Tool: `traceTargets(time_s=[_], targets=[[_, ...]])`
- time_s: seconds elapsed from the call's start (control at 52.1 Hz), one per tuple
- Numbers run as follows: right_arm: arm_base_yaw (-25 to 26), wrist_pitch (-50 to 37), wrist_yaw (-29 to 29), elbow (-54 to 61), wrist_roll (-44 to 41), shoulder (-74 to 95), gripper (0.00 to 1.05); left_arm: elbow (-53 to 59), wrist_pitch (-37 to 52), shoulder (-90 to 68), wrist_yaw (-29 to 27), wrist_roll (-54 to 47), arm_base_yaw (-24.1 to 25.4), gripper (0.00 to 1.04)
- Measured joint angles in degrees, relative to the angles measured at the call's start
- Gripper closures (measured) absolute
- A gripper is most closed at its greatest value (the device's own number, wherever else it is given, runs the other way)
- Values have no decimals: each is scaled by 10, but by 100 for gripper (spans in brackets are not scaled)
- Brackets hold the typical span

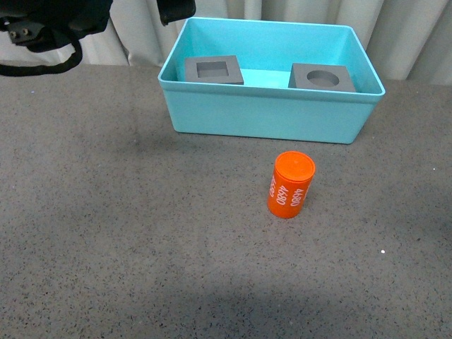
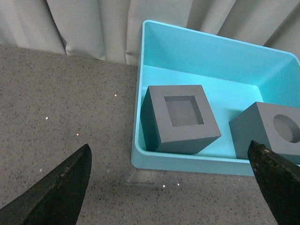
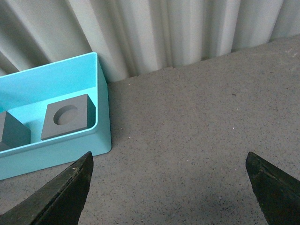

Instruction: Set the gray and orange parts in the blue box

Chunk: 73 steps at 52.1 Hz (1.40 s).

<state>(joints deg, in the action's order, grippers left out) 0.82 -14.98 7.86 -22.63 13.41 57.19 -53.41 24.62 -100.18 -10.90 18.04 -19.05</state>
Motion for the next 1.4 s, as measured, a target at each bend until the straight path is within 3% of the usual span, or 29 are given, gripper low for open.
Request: traceTargets(time_s=[0.326, 0.595, 0.671, 0.729, 0.844, 0.863, 0.978, 1.208, 1.285, 1.4], targets=[[0, 0, 0, 0, 0, 0, 10, 187, 11, 179, -57, 37, -9, 7], [0, 0, 0, 0, 0, 0, 10, 258, 5, 247, -87, 51, -7, 8], [0, 0, 0, 0, 0, 0, 10, 337, 226, 236, -60, -47, 10, 25], [0, 0, 0, 0, 0, 0, 10, 374, 306, 251, -49, -106, 25, 36], [0, 0, 0, 0, 0, 0, 10, 416, 321, 316, -20, -153, 58, 59], [0, 0, 0, 0, 0, 0, 10, 449, 310, 353, 3, -166, 80, 79], [0, 0, 0, 0, 0, 0, 10, 488, 315, 381, 23, -169, 102, 102], [0, 0, 0, 0, 0, 0, 10, 517, 213, 517, 56, -176, 136, 101], [0, 0, 0, 0, 0, 0, 10, 522, 179, 556, 103, -176, 171, 101], [0, 0, 0, 0, 0, 0, 10, 523, 138, 606, 106, -176, 188, 101]])
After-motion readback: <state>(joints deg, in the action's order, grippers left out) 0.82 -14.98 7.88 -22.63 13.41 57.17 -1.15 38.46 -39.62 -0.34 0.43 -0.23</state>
